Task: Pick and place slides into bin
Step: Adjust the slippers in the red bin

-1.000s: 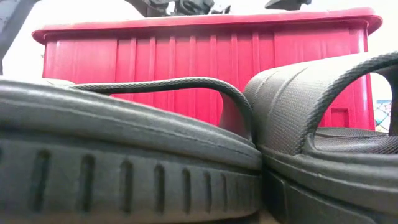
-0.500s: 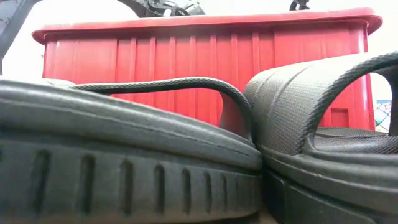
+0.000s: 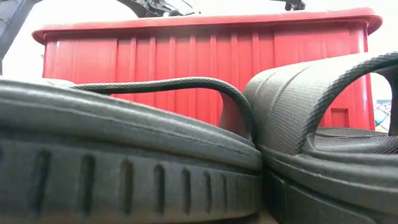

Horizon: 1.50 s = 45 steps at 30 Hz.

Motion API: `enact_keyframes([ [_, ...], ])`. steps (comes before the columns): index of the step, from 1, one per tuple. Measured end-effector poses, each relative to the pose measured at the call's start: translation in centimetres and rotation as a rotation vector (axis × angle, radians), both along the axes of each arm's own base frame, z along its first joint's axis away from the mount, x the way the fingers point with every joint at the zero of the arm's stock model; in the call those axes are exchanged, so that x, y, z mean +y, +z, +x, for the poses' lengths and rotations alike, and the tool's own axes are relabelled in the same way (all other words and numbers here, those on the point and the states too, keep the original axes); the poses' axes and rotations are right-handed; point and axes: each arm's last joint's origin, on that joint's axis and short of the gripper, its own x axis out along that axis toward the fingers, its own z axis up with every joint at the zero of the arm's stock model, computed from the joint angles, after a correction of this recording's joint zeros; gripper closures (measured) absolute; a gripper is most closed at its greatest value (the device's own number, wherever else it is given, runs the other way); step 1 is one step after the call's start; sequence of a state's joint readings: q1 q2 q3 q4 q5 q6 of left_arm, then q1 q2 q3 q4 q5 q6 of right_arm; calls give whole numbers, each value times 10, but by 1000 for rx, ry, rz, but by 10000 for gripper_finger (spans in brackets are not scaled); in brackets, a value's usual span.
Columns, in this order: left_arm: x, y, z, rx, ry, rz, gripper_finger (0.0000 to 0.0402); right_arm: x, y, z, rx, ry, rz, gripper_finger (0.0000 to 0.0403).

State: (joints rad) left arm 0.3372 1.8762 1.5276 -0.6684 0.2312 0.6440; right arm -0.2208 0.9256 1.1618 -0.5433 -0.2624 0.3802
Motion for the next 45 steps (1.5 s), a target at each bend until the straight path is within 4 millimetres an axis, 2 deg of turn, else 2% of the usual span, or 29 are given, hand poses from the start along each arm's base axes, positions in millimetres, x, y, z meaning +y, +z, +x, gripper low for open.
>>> enact_keyframes([
  [4,-4,0,3,-13,-67,59,191,2,-3,4,18,8,15,230],
  [10,-3,1,5,-45,1,-58,216,1,-20,10,34,-13,75,230],
  [16,-4,-7,5,-2,47,-108,233,-1,-36,19,-25,-28,122,230],
  [18,-2,-4,6,-33,74,-113,234,-1,-39,20,-40,-17,124,230],
  [21,-4,17,2,-109,99,-113,232,-1,-41,21,-40,6,89,230],
  [26,-19,92,-26,-376,75,-45,247,-5,-47,24,5,2,-4,235],
  [30,-32,154,-64,-614,111,-54,294,-16,-53,34,102,43,-61,257],
  [33,-42,187,-92,-741,144,-103,350,-26,-60,44,202,104,-116,274],
  [36,-49,202,-111,-787,160,-180,392,-39,-68,54,287,135,-186,285],
  [42,-56,218,-134,-840,213,-267,397,-65,-75,65,383,100,-450,282],
  [45,-58,223,-142,-847,248,-320,398,-84,-76,67,441,45,-535,272],
])
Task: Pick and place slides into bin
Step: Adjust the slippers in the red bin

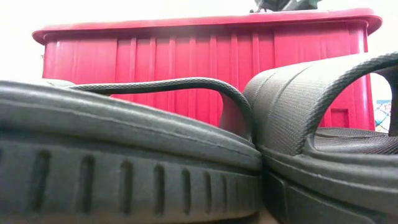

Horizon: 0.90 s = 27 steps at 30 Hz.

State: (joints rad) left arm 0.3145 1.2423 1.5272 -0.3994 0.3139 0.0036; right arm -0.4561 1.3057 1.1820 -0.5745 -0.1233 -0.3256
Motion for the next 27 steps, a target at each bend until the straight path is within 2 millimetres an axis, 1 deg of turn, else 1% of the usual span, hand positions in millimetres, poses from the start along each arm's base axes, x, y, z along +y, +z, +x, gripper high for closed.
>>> enact_keyframes([
  [3,-3,2,-7,3,4,-50,390,-25,-3,1,35,-53,-29,267],
  [5,-3,2,-8,13,6,-77,388,-41,-9,2,63,-56,-11,267],
  [7,-3,0,-8,30,10,-112,389,-52,-15,3,111,-24,49,268],
  [9,-3,-2,-7,41,14,-145,395,-58,-22,5,197,19,119,269],
  [13,-4,-4,-7,67,-5,-167,397,-57,-48,6,477,119,220,269],
  [15,-5,-6,-6,79,-15,-163,392,-55,-56,7,551,136,235,267],
  [18,-5,-6,-6,78,-20,-138,388,-53,-63,7,572,148,247,263],
  [21,-5,-5,-6,77,-21,-127,392,-47,-63,12,563,231,195,257],
  [24,-5,-6,-6,81,-25,-118,400,-37,-60,23,512,317,123,247],
  [27,-6,-6,-6,80,-46,-119,395,-29,-59,36,444,370,83,227],
])
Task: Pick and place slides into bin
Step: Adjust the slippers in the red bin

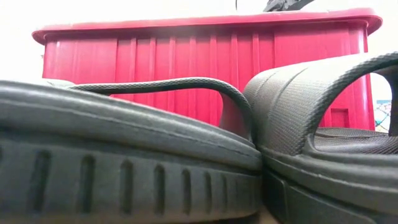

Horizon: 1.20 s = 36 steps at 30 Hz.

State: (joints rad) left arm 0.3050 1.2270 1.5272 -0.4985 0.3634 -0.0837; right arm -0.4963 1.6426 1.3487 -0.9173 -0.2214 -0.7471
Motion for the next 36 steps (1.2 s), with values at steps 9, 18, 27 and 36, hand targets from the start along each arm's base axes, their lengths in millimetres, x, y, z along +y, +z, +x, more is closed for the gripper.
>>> enact_keyframes([
  [9,-1,-7,-2,72,-20,-31,399,13,-23,36,-42,57,-103,160],
  [18,-3,-11,-3,114,-63,-53,399,23,-34,39,-37,168,39,206],
  [27,-3,-12,-3,125,-64,-55,389,27,-43,52,-70,178,35,213],
  [36,-3,-12,-4,126,-67,-45,391,39,-58,54,6,222,106,248],
])
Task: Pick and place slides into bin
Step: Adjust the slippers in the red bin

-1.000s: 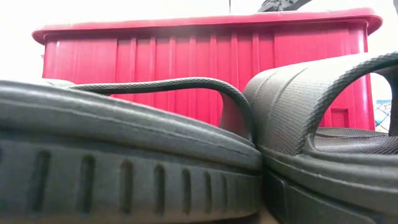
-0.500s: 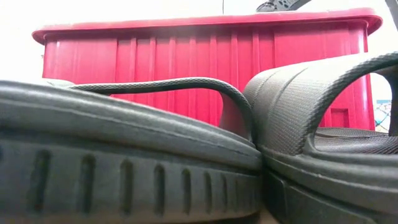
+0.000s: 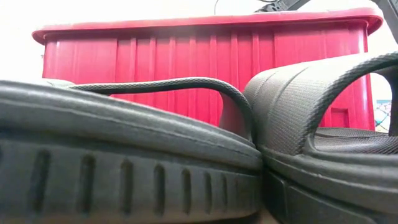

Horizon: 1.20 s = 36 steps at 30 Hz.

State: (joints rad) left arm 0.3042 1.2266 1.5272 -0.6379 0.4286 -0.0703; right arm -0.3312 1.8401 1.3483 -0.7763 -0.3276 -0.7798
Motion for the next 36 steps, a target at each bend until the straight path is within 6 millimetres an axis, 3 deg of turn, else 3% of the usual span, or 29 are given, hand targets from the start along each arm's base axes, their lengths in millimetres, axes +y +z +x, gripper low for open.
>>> enact_keyframes([
  [5,0,0,0,-1,-4,12,391,1,-1,-3,33,9,1,364],
  [7,0,0,0,0,-4,12,397,2,-2,-6,62,26,6,390],
  [19,0,0,0,-1,3,-2,394,2,-2,-29,204,245,42,401],
  [36,0,0,0,-2,6,-11,392,0,-2,-28,194,196,38,390],
])
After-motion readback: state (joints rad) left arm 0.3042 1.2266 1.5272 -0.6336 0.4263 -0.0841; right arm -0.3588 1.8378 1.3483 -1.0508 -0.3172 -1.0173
